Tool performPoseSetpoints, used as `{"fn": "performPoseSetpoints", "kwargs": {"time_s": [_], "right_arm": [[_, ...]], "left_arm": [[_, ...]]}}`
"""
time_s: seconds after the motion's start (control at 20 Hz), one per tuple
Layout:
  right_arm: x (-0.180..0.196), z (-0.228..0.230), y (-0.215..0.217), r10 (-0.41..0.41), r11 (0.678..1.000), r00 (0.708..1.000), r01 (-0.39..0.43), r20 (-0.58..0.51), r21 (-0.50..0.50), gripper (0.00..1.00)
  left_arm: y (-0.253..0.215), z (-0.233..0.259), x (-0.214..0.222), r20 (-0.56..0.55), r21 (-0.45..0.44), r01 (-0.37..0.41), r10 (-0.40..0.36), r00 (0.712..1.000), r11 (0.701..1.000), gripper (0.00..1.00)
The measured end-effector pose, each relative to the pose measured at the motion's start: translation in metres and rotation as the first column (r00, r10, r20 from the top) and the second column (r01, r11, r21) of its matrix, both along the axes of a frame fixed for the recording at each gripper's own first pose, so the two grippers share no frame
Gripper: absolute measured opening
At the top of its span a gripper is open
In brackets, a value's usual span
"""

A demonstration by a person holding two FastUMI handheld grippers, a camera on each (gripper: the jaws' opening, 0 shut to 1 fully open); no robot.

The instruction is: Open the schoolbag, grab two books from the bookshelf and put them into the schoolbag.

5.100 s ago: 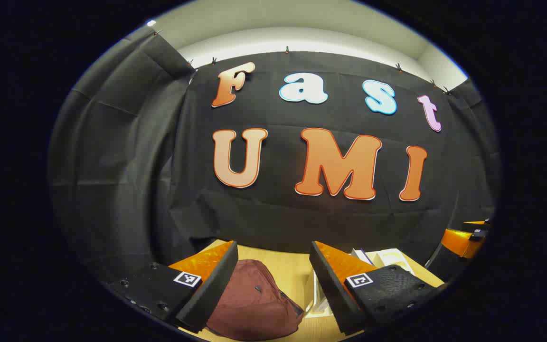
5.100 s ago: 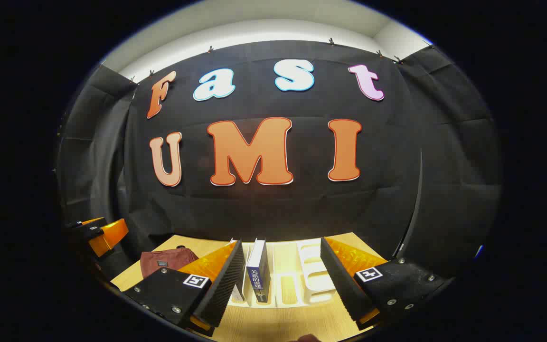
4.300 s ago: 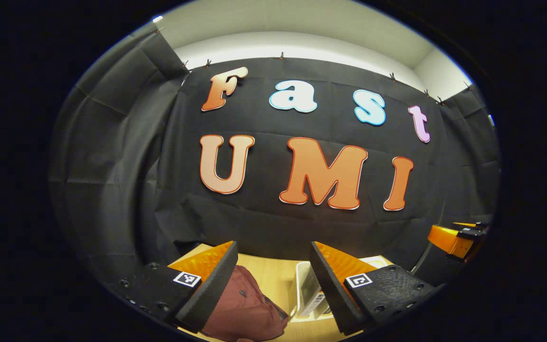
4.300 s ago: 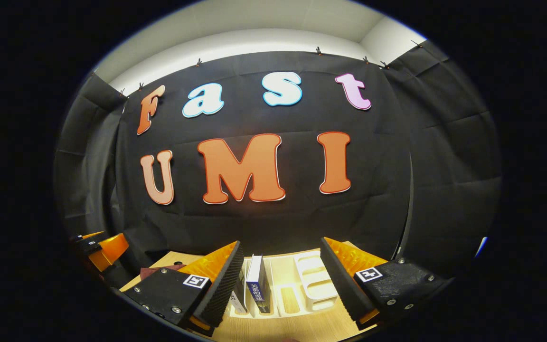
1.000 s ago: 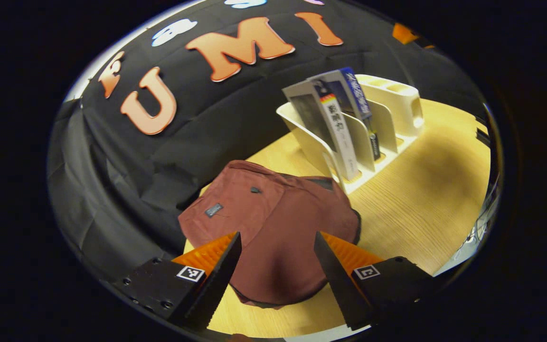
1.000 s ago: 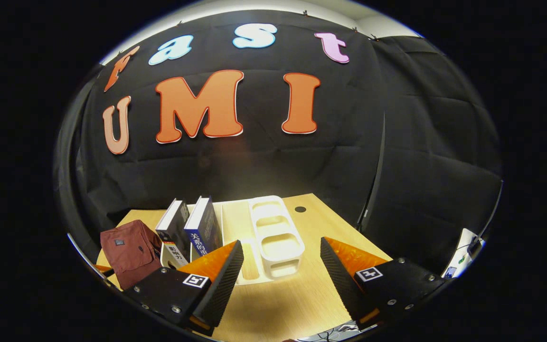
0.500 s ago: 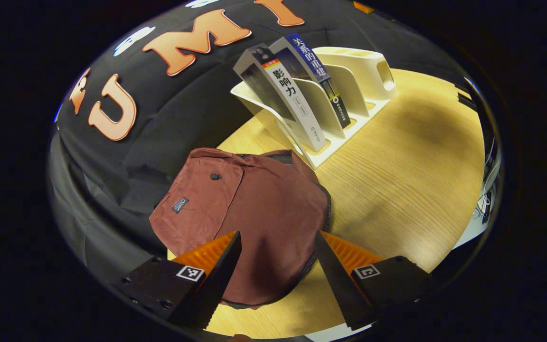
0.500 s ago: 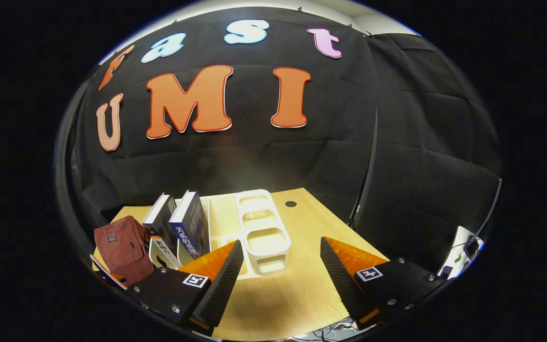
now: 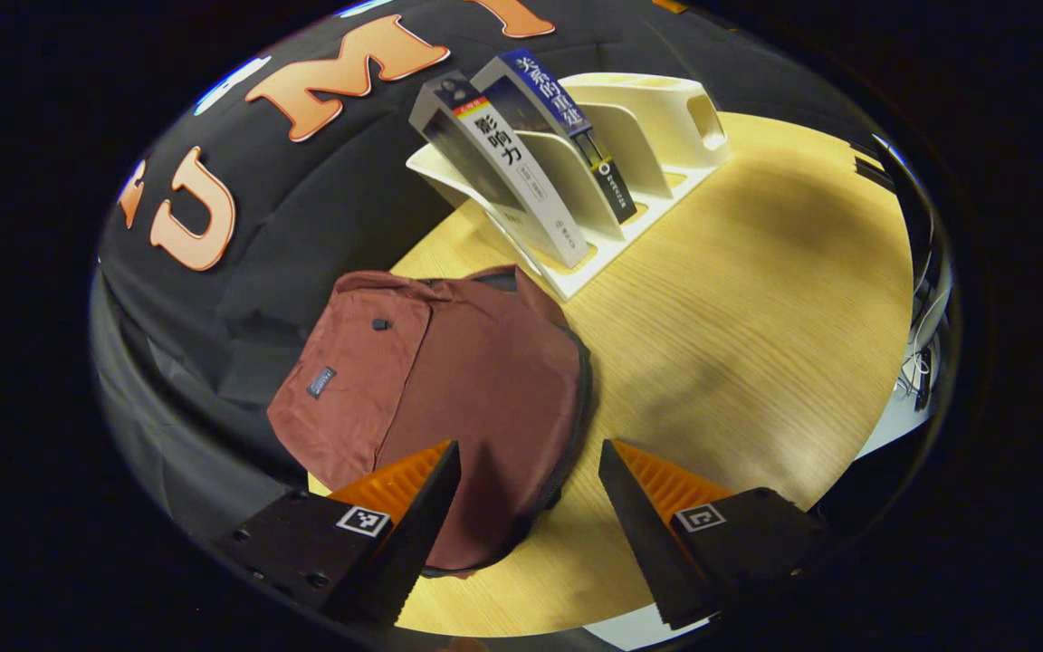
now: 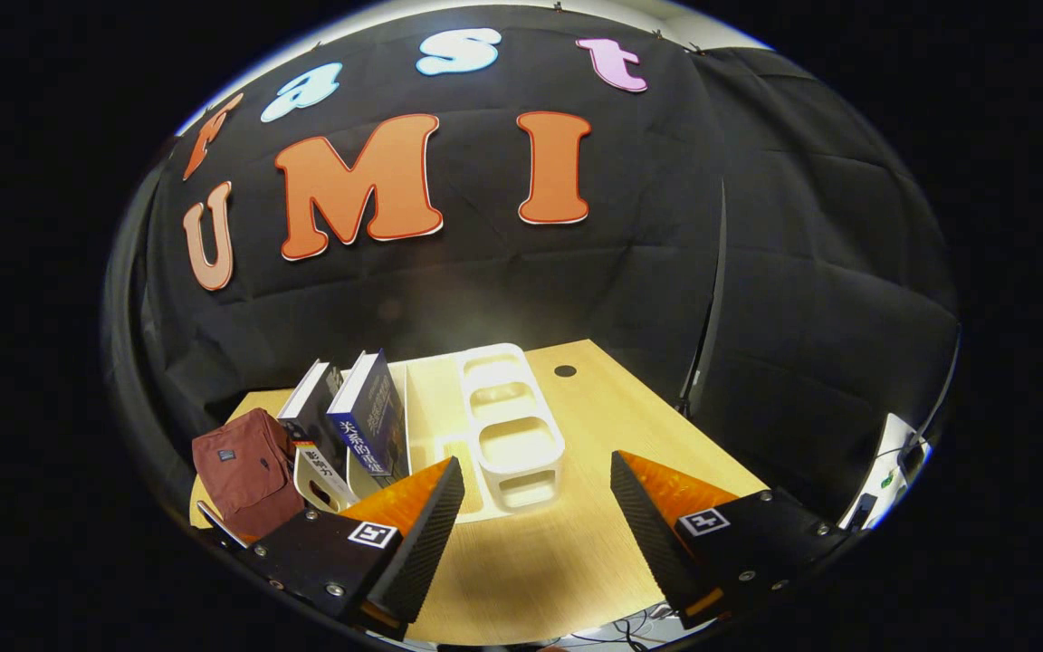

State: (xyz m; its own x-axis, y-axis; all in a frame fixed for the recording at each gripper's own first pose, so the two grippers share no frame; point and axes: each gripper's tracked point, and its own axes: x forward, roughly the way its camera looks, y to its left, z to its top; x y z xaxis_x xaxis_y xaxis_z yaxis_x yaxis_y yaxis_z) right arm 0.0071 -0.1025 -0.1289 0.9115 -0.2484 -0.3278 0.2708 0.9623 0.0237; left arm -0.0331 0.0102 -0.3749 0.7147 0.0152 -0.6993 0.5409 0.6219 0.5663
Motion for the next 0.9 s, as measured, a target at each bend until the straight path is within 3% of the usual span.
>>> {"fn": "performPoseSetpoints", "kwargs": {"time_s": [0.2,0.35,0.4,0.45,0.65,0.7,0.9], "right_arm": [[0.001,-0.001,-0.003,0.006,1.000,1.000,-0.006,-0.001,-0.008,0.97],[0.003,-0.003,-0.004,0.008,1.000,1.000,-0.008,-0.010,-0.001,0.97],[0.003,-0.004,-0.004,0.009,1.000,1.000,-0.009,-0.011,0.003,0.97],[0.005,-0.004,-0.004,0.010,1.000,1.000,-0.009,-0.014,0.005,0.97],[0.011,-0.001,0.000,0.027,1.000,1.000,-0.027,-0.011,0.003,0.97],[0.013,0.000,0.001,0.034,0.999,0.999,-0.034,-0.009,-0.001,0.97],[0.019,0.003,0.008,0.063,0.998,0.998,-0.063,-0.002,0.005,0.97]], "left_arm": [[0.006,0.002,0.008,-0.002,0.011,-0.014,0.014,1.000,1.000,0.98],[0.010,-0.001,0.006,-0.038,-0.011,-0.061,0.060,0.997,0.998,0.92],[0.008,0.000,0.003,-0.049,-0.029,-0.076,0.074,0.996,0.997,0.84],[0.006,-0.001,0.003,-0.053,-0.038,-0.085,0.083,0.995,0.996,0.59],[0.004,0.005,0.006,-0.048,-0.022,-0.070,0.069,0.996,0.997,0.35],[0.005,0.005,0.006,-0.056,-0.024,-0.074,0.073,0.996,0.997,0.14],[0.006,0.005,0.010,-0.085,-0.026,-0.076,0.073,0.994,0.997,0.04]]}}
